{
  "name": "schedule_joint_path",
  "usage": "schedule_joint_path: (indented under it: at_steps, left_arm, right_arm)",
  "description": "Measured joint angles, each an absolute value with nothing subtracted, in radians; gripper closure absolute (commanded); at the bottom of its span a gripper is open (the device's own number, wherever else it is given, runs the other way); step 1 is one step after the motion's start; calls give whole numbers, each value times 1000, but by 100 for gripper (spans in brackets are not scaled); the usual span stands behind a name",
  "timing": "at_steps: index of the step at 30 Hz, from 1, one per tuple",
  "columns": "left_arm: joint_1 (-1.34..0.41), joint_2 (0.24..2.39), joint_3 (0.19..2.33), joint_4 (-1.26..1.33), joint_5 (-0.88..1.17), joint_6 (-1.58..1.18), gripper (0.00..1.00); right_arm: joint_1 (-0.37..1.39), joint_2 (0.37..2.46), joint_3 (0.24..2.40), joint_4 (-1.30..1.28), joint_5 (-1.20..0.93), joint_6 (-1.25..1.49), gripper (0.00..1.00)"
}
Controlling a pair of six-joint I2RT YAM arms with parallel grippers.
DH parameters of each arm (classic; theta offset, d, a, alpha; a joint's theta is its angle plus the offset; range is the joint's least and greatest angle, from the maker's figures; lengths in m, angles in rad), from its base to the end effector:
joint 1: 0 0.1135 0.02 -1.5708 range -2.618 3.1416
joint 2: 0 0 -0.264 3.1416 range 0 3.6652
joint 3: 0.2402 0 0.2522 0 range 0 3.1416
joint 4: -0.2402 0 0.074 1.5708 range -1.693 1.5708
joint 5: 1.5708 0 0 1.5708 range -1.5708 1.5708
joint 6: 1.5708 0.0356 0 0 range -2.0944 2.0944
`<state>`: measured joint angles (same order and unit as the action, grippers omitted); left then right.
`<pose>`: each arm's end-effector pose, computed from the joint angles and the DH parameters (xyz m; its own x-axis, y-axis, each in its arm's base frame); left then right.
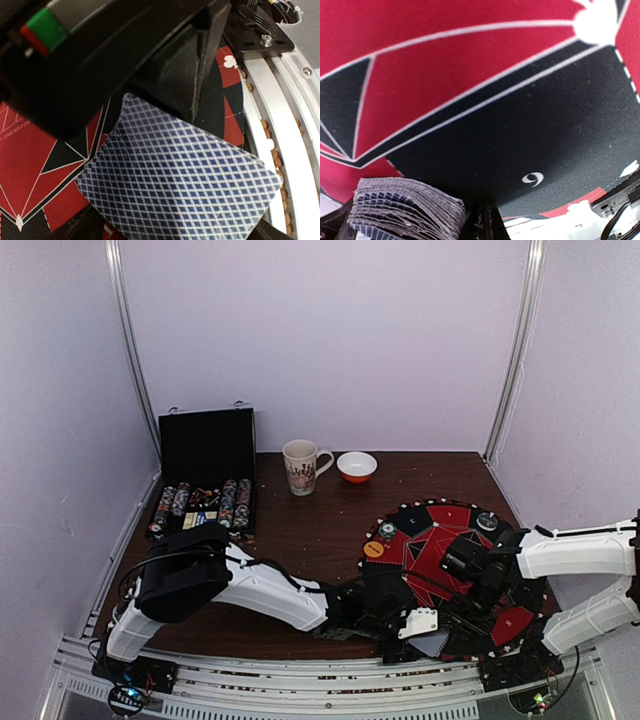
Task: Distribute texas hold em gaming equipment
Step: Adjust the poker card on the poker table mat.
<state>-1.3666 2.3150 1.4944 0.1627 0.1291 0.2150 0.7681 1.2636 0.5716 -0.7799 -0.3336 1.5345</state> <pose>0.0961 -0.4868 0.1026 0.0905 0.6066 -0.7899 0.9954 -0.0287 0.0919 0.1197 0.1318 0.1479 -0.7052 0.6316 0.3220 0.6906 0.7148 0.1105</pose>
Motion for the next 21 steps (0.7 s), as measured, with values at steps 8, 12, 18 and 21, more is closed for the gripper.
schedule_joint_path:
  at_steps: [8,12,18,21]
  left_arm:
    - [-1366,2311,1502,127,109,194,2]
    - [-1366,2299,1504,84,91,170,2]
    - [-1373,2278,1516,10,59,122,2]
    - [-1385,2236,1507,-40,22,84,2]
  right_arm:
    - [768,1245,614,-847,-269,1466,87]
    - [768,1216,690,-937,-218,1438,80]
    - [768,1171,758,-1066,-126,1409,57]
    - [760,1137,828,-1132,-39,1382,35]
